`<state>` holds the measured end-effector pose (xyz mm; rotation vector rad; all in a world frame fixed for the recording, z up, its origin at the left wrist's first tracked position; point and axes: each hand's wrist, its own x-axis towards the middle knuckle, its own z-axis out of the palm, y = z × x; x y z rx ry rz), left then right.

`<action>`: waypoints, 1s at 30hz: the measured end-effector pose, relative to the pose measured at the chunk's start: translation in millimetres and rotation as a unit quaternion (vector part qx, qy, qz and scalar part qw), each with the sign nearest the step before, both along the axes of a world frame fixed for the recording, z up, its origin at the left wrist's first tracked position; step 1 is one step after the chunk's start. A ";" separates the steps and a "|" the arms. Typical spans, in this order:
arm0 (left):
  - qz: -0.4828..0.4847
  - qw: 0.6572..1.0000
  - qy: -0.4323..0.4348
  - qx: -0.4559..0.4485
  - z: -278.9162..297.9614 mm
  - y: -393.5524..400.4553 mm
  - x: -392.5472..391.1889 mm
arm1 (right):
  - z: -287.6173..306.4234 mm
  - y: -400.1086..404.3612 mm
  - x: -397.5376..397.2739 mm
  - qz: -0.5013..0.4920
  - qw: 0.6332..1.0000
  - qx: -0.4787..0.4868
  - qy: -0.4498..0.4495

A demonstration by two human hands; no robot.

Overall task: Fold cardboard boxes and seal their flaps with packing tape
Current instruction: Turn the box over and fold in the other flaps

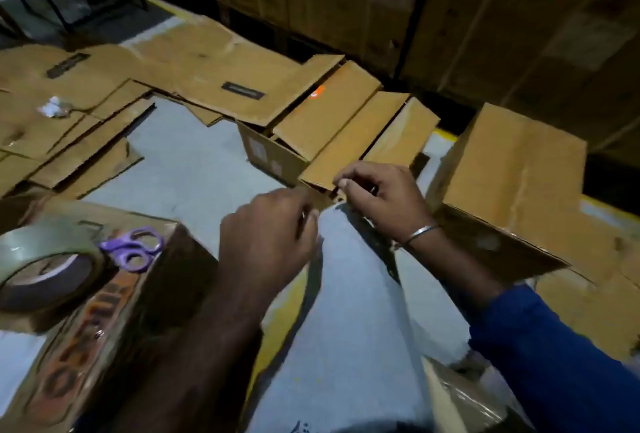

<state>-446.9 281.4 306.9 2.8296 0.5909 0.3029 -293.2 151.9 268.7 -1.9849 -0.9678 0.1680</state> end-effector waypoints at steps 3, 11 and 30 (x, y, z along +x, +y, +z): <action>-0.080 0.995 -0.036 -0.036 -10.4 -50.3 42.0 | -10.2 -77.0 37.8 -0.031 0.999 -0.037 0.009; -0.205 0.953 0.065 -0.215 -70.6 -153.3 194.7 | -62.4 -295.1 129.5 -0.169 0.900 -0.392 0.087; 0.040 0.898 0.188 -0.397 -255.6 -226.9 349.7 | -180.1 -380.8 235.4 -0.409 0.758 -0.229 0.454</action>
